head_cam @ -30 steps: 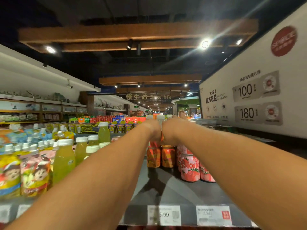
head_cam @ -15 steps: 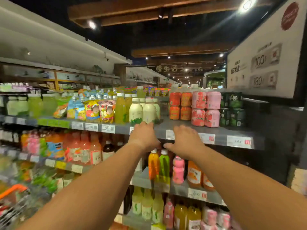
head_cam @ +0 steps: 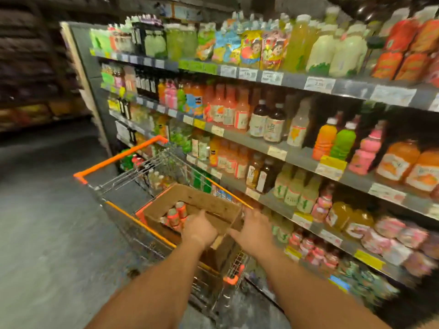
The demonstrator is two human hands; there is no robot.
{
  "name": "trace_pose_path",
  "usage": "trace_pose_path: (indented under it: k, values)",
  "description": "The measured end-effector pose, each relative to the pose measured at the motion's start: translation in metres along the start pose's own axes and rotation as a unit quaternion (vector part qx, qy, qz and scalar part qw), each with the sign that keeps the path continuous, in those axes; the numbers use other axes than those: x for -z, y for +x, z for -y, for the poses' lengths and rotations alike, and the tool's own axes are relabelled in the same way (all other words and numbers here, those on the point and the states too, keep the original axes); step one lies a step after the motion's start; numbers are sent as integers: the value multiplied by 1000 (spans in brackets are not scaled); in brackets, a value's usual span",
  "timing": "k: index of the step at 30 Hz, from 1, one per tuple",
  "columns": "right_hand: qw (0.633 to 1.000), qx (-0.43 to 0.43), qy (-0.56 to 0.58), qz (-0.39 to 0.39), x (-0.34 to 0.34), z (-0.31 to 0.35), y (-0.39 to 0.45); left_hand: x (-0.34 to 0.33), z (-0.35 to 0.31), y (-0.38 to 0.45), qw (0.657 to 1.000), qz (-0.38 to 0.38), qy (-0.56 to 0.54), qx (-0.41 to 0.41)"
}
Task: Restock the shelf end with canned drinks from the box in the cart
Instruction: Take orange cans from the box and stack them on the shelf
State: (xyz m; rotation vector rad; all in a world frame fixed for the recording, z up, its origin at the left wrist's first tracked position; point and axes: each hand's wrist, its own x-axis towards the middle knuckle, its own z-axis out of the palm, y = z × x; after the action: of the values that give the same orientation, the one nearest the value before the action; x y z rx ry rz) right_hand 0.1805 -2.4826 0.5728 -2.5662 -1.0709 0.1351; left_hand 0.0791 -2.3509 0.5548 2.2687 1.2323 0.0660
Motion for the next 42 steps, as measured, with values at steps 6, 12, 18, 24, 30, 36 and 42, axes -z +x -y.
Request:
trace_pose_path:
  k: [6,12,18,24,30,36,42]
  values:
    - [998,38,9,46,-53,23,3,-4,57,-4,995,-19,-22,95]
    - [995,56,40,78,-77,7,40,-37,51,14,985,-38,-103,134]
    - [989,83,65,106,-90,-34,82,-83,23,33,969,-56,-149,188]
    - [982,91,80,146,-108,-54,113,-106,14,49,953,-75,-177,234]
    - [973,75,132,175,-137,-47,141,-104,26,92,937,-79,-208,269]
    - [972,114,128,163,-166,-28,182,-109,42,146,917,-87,-263,288]
    - [956,29,169,238,-220,-8,235,-131,59,198,842,-105,-380,367]
